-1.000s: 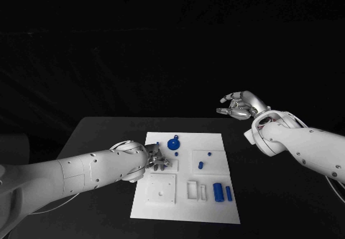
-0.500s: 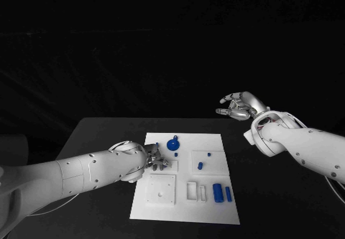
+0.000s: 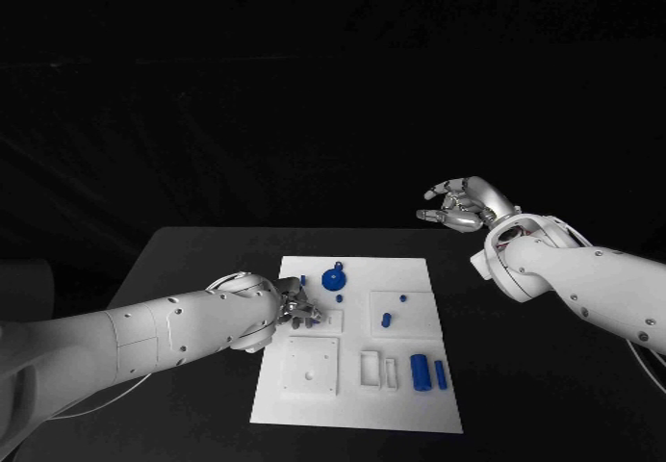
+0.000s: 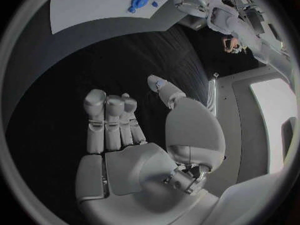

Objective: Assemble the parts on the task board

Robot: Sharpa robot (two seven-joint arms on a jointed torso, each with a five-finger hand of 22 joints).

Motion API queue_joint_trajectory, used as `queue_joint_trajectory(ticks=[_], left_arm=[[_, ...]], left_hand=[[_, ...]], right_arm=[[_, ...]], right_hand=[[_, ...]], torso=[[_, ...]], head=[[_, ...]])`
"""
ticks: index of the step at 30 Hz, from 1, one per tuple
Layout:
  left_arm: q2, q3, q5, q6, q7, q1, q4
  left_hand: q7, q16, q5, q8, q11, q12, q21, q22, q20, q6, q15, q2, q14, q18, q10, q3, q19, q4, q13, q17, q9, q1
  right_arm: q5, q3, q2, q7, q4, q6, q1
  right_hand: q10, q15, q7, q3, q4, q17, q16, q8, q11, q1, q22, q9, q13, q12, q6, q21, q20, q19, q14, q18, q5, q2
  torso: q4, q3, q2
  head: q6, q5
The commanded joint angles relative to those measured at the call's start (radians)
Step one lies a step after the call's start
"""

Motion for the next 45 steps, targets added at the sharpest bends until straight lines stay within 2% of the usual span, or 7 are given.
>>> queue_joint_trajectory(ticks=[1,3,21,25,28,36,45], left_arm=[[-0.001,0.000,0.016,-0.018,0.012,0.000,0.001],[-0.003,0.000,0.023,-0.022,0.015,0.000,0.002],[0.001,0.001,0.051,-0.044,0.028,0.000,0.000],[0.001,0.001,0.051,-0.045,0.028,0.000,-0.002],[0.001,0.001,0.051,-0.044,0.028,0.000,-0.003],[0.003,0.001,0.051,-0.029,0.025,0.000,-0.004],[0.004,0.000,0.050,-0.008,0.022,0.000,-0.001]], left_hand=[[0.004,0.003,-0.004,-0.004,-0.001,0.005,0.003,-0.001,-0.155,-0.006,-0.006,-0.010,-0.003,0.008,-0.003,0.000,-0.008,0.006,-0.001,-0.001,0.001,0.001],[0.006,0.001,-0.008,-0.006,0.000,0.001,0.003,-0.003,-0.155,-0.011,-0.005,-0.030,-0.006,0.008,-0.006,-0.002,-0.009,0.012,-0.004,-0.003,0.002,0.001],[0.014,-0.009,-0.008,-0.019,0.006,-0.015,0.004,-0.013,-0.152,-0.036,0.000,-0.049,-0.018,0.008,-0.017,-0.003,-0.015,0.038,-0.017,-0.012,0.006,0.015],[0.021,-0.014,-0.008,-0.039,0.010,-0.021,0.003,-0.016,-0.151,-0.062,0.003,-0.060,-0.025,0.007,-0.025,-0.005,-0.021,0.046,-0.021,-0.016,0.000,0.021],[0.036,-0.014,-0.008,-0.074,0.022,-0.016,0.005,-0.019,-0.151,-0.101,0.015,-0.065,-0.027,0.007,-0.019,-0.006,-0.025,0.052,-0.020,-0.018,-0.021,0.030],[0.039,-0.013,-0.008,-0.085,0.026,-0.016,0.008,-0.022,-0.151,-0.097,0.019,-0.060,-0.028,0.006,-0.021,-0.007,-0.028,0.049,-0.019,-0.020,-0.033,0.051],[0.043,-0.014,-0.009,-0.100,0.029,-0.017,0.010,-0.025,-0.149,-0.107,0.021,-0.078,-0.032,0.004,-0.029,-0.022,-0.033,0.051,-0.018,-0.022,-0.046,0.051]], right_arm=[[-0.002,0.001,0.000,0.004,0.000,0.012,0.000],[-0.002,0.001,0.000,0.004,0.000,0.012,0.000],[-0.002,0.001,-0.001,0.004,0.000,0.012,0.000],[-0.002,0.001,-0.002,0.004,0.000,0.012,0.000],[-0.002,0.001,-0.002,0.004,0.000,0.013,0.000],[-0.002,0.001,-0.003,0.004,0.001,0.014,0.000],[-0.002,0.001,-0.004,0.004,0.001,0.013,0.000]], right_hand=[[-0.007,-0.006,0.004,-0.007,-0.001,-0.001,-0.004,0.004,0.000,-0.004,0.001,0.001,-0.001,0.004,0.012,-0.006,-0.001,0.003,0.004,0.131,0.007,0.008],[-0.007,-0.006,0.004,-0.007,-0.001,-0.001,-0.004,0.004,0.000,-0.004,0.001,0.001,-0.001,0.004,0.012,-0.006,-0.001,0.003,0.004,0.131,0.007,0.008],[-0.007,-0.006,0.004,-0.008,-0.001,-0.001,-0.004,0.004,0.000,-0.004,0.001,0.001,-0.002,0.004,0.011,-0.006,-0.001,0.003,0.004,0.131,0.007,0.008],[-0.007,-0.006,0.004,-0.008,-0.001,-0.001,-0.004,0.004,0.000,-0.004,0.001,0.001,-0.002,0.005,0.011,-0.006,-0.001,0.003,0.004,0.131,0.007,0.008],[-0.007,-0.006,0.004,-0.008,-0.001,-0.001,-0.004,0.004,0.000,-0.005,0.001,0.001,-0.002,0.005,0.011,-0.006,-0.001,0.003,0.004,0.131,0.007,0.008],[-0.007,-0.006,0.004,-0.009,-0.001,-0.001,-0.004,0.004,0.000,-0.005,0.001,0.001,-0.003,0.005,0.011,-0.007,-0.001,0.003,0.004,0.131,0.007,0.008],[-0.008,-0.005,0.004,-0.010,0.000,-0.001,-0.005,0.004,0.000,-0.006,0.002,0.000,-0.004,0.005,0.010,-0.007,-0.001,0.003,0.004,0.131,0.006,0.007]], torso=[[0.0000,0.0003,0.000],[-0.0003,0.0003,0.000],[-0.0002,0.0010,0.000],[0.0002,0.0012,0.000],[-0.0001,0.0012,0.000],[-0.0003,0.0007,0.000],[0.0001,0.0002,0.000]], head=[[0.000,0.000],[0.000,0.001],[0.003,-0.001],[0.003,-0.002],[0.004,-0.001],[0.003,-0.001],[0.002,-0.002]])
